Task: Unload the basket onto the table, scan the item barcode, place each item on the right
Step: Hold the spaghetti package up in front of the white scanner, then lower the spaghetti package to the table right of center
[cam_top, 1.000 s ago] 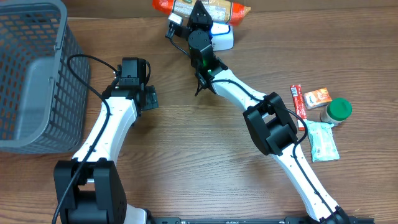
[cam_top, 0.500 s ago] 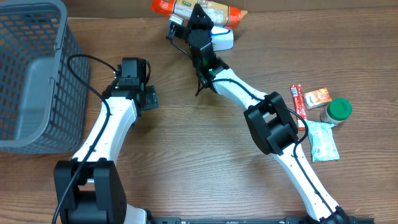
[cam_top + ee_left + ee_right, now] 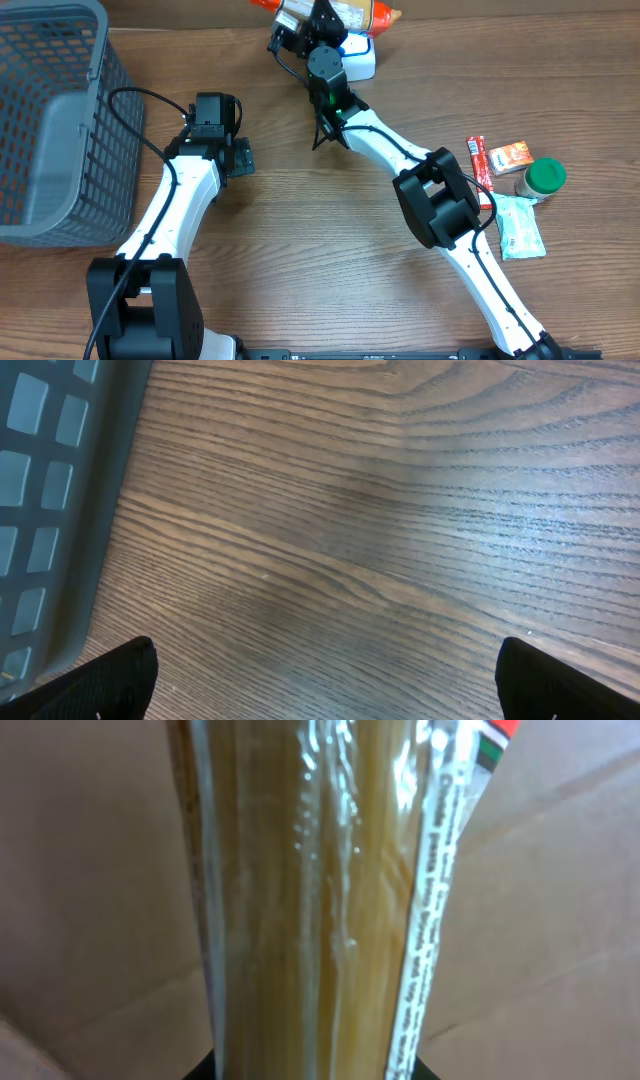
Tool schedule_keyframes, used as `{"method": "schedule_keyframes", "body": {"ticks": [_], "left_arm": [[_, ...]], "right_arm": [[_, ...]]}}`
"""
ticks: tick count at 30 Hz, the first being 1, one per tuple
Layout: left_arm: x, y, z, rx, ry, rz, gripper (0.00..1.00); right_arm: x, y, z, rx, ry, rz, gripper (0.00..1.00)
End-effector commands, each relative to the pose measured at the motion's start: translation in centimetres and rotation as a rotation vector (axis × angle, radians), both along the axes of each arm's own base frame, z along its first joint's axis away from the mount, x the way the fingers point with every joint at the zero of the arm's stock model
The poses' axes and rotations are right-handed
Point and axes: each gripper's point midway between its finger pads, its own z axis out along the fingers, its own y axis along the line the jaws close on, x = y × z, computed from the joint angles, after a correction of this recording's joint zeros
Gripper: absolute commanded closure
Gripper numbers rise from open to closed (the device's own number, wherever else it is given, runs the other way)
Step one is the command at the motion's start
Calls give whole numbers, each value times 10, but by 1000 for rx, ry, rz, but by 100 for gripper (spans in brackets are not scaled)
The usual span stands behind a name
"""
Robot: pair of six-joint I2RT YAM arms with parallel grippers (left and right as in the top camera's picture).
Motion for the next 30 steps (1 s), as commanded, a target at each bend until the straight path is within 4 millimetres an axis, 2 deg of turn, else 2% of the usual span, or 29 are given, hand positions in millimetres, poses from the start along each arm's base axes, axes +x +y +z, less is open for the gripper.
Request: {"method": "schedule_keyframes", "body": {"ticks": [1, 6, 9, 11, 13, 16, 18, 21, 25, 30], "left_arm": [[-2, 5, -3, 22, 17, -5, 0], [-2, 5, -3, 22, 17, -5, 1], [-2, 5, -3, 22, 17, -5, 0], [-2, 5, -3, 22, 17, -5, 0], [-2, 5, -3, 22, 17, -5, 0], [-2, 5, -3, 22, 17, -5, 1], [-2, 5, -3, 22, 17, -5, 0], [-2, 5, -3, 22, 17, -5, 0], [-2, 5, -3, 22, 17, -5, 0], [-2, 5, -3, 22, 17, -5, 1]], "right_arm": [[-23, -13, 122, 175, -119, -48, 95], [-53, -30, 179, 341, -24, -81, 97], [-77, -53, 210, 452, 19, -135, 97], [-96, -68, 216, 490, 111, -161, 97], [-115, -80, 208, 503, 228, -179, 97], [-143, -104, 182, 555, 438, -211, 97], [-161, -115, 157, 603, 609, -210, 97], [-191, -127, 111, 691, 911, -227, 97], [-234, -153, 53, 757, 1271, -343, 96], [-259, -189, -11, 747, 1474, -518, 96]]}}
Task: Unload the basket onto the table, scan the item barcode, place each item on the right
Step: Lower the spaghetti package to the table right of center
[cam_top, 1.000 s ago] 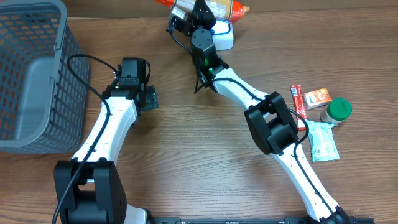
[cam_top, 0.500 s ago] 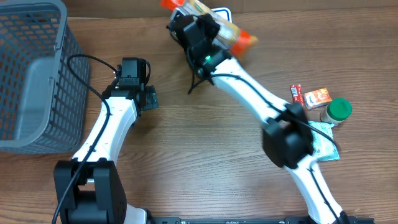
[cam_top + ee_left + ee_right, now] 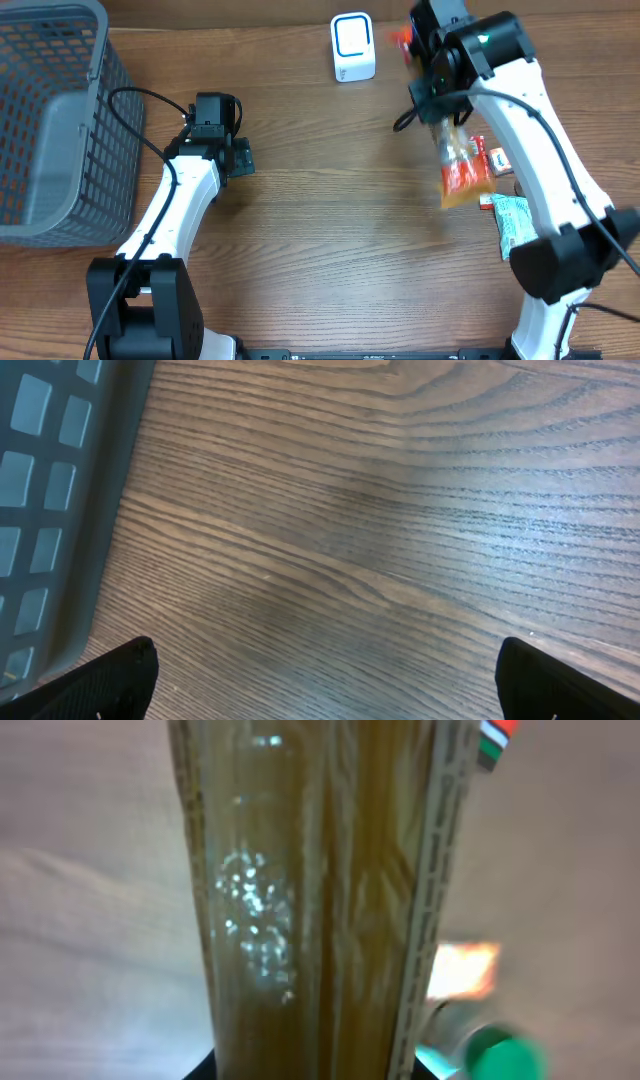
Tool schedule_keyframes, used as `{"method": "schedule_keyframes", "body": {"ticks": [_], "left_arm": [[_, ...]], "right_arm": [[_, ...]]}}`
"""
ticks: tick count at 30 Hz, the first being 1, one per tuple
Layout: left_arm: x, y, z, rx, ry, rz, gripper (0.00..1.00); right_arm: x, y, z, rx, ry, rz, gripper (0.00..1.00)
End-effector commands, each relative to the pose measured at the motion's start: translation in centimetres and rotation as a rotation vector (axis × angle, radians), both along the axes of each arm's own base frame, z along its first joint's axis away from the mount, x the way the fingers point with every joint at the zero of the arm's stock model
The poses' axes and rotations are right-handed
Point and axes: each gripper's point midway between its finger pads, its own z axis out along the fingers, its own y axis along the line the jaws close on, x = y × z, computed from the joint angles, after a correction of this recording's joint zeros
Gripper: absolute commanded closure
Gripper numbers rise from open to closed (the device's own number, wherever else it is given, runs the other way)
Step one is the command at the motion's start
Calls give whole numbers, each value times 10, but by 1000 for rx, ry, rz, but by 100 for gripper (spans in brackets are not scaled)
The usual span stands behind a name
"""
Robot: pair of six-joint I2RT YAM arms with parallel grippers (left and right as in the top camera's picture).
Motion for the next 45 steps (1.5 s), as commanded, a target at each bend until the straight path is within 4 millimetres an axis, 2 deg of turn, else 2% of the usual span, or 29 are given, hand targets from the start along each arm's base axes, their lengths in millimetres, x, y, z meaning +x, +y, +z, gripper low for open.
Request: {"method": "schedule_keyframes", "body": {"ticks": [1, 5, 9, 14, 18, 22, 25, 27, 29, 33, 40, 41, 45], "left_arm": [[-2, 4, -3, 19, 17, -6, 0], [-2, 4, -3, 19, 17, -6, 0], [-2, 4, -3, 19, 17, -6, 0], [-2, 4, -3, 19, 17, -6, 1], [-2, 4, -3, 19, 17, -6, 0], [-2, 4, -3, 19, 17, -6, 1], [-2, 4, -3, 19, 17, -6, 0], [-2, 4, -3, 19, 17, -6, 0], [-2, 4, -3, 19, 17, -6, 1], [-2, 4, -3, 19, 17, -6, 0], [-2, 4, -3, 19, 17, -6, 1], [-2, 4, -3, 19, 17, -6, 1], [-2, 4, -3, 19, 17, -6, 0]], "right_arm": [[-16, 6, -37, 89, 137, -62, 96], [-24, -4, -80, 56, 202, -89, 96], [-28, -10, -107, 23, 217, -94, 96], [-33, -12, -127, 16, 232, -95, 95], [-34, -16, -141, -4, 225, -97, 88], [-36, -20, -157, -20, 219, -99, 87], [-39, -21, -165, -21, 223, -99, 65], [-40, -22, -165, -23, 227, -100, 58], [-40, -21, -165, -23, 227, -100, 38], [-38, -21, -165, -19, 219, -102, 17], [-30, -18, -165, 9, 182, -184, 7], [-28, -17, -165, 13, 174, -195, 0], [-24, -16, -165, 21, 160, -200, 0]]}}
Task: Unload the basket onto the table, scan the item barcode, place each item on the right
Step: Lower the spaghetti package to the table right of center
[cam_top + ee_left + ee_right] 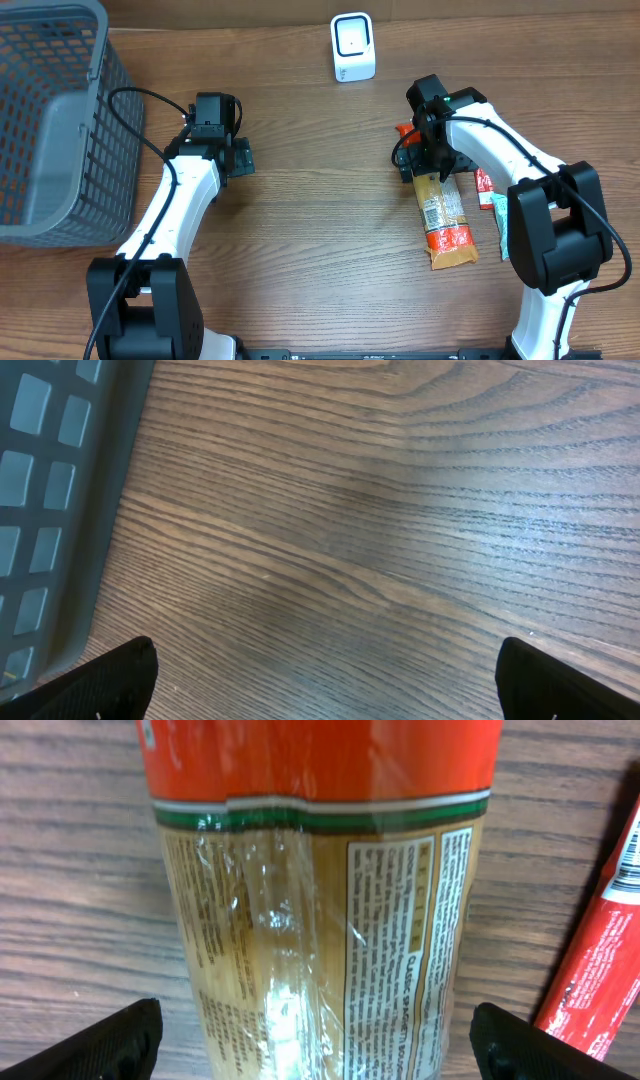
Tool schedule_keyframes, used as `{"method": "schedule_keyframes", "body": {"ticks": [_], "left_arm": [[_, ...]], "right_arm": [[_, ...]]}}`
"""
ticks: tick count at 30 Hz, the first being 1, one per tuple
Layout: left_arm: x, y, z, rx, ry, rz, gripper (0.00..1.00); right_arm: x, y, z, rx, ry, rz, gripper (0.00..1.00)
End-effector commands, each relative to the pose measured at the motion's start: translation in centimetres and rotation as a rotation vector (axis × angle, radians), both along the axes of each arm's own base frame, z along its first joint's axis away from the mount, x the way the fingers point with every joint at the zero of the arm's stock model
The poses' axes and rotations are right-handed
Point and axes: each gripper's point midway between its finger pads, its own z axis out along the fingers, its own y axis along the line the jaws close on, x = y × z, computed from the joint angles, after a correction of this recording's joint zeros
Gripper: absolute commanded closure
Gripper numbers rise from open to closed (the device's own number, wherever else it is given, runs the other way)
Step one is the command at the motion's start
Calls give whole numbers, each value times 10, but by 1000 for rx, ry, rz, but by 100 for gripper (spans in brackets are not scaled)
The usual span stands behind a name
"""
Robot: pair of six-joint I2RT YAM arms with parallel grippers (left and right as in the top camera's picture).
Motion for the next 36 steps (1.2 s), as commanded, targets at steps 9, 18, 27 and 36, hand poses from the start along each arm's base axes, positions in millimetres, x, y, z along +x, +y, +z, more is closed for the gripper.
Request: {"method": "schedule_keyframes", "body": {"ticks": [9, 18, 27, 36], "left_arm": [[-2, 4, -3, 19, 17, -6, 0], [-2, 4, -3, 19, 17, -6, 1], [-2, 4, -3, 19, 17, -6, 0], [-2, 4, -3, 19, 17, -6, 0]], "right_arm": [[6, 0, 14, 11, -45, -28, 0], [6, 0, 14, 11, -45, -28, 0], [6, 0, 14, 11, -45, -28, 0], [11, 3, 41, 39, -117, -27, 0]]}}
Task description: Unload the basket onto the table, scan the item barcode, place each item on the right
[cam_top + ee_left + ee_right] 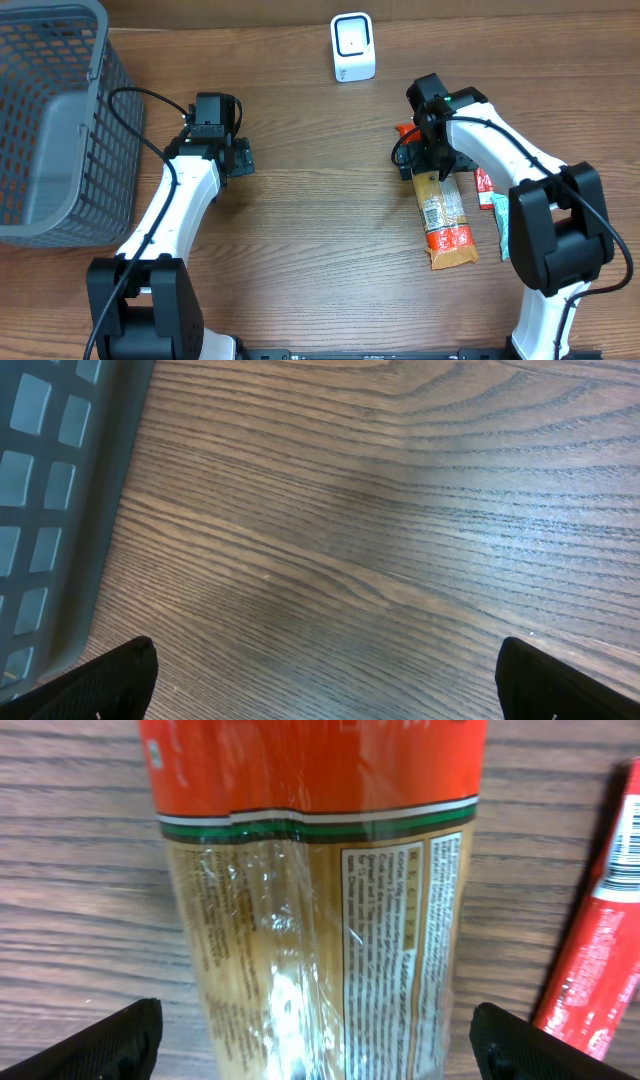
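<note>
A long clear packet of spaghetti (441,212) with orange ends lies flat on the wooden table (320,240) at the right. In the right wrist view the spaghetti packet (315,910) fills the middle. My right gripper (315,1038) is open above it, fingers wide on either side. The white barcode scanner (352,46) stands at the back centre. My left gripper (325,678) is open over bare wood at the left, near the basket.
A grey mesh basket (50,120) stands at the far left. Right of the spaghetti lie a red stick packet (590,950), a small orange packet (510,157), a green-lidded jar (543,178) and a pale green sachet (520,228).
Almost nothing differs. The right wrist view has shifted very slightly over the spaghetti packet. The left arm has not moved.
My right gripper held the spaghetti packet up by the scanner at the back. Then it held it in the air over the right side. Later the packet lay flat on the table with the gripper open above it, and it lies there now.
</note>
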Tool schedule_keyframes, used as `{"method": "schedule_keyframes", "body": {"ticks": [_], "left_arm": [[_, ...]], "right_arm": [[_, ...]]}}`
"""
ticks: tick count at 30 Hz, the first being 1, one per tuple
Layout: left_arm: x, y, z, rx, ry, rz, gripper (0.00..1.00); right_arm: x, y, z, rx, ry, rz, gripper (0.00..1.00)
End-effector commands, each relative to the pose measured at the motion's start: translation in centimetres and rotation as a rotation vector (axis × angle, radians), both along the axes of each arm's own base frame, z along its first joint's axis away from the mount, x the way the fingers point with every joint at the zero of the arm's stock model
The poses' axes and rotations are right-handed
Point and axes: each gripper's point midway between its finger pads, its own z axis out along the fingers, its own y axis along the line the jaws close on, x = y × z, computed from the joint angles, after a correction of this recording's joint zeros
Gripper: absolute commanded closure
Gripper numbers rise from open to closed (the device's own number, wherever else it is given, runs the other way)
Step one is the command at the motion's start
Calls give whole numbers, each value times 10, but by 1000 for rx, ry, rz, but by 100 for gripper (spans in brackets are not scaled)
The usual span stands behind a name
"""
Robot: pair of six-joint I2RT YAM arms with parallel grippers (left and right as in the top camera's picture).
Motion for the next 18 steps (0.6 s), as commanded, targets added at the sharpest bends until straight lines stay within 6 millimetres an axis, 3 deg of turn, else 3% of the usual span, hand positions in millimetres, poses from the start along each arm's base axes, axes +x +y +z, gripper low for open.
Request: {"method": "schedule_keyframes", "body": {"ticks": [1, 9, 18], "left_arm": [[-2, 4, -3, 19, 17, -6, 0], [-2, 4, -3, 19, 17, -6, 0], [-2, 4, -3, 19, 17, -6, 0]], "right_arm": [[9, 2, 43, 36, -116, -6, 0], [7, 1, 135, 118, -339, -6, 0], [-17, -8, 229, 205, -579, -7, 0]]}}
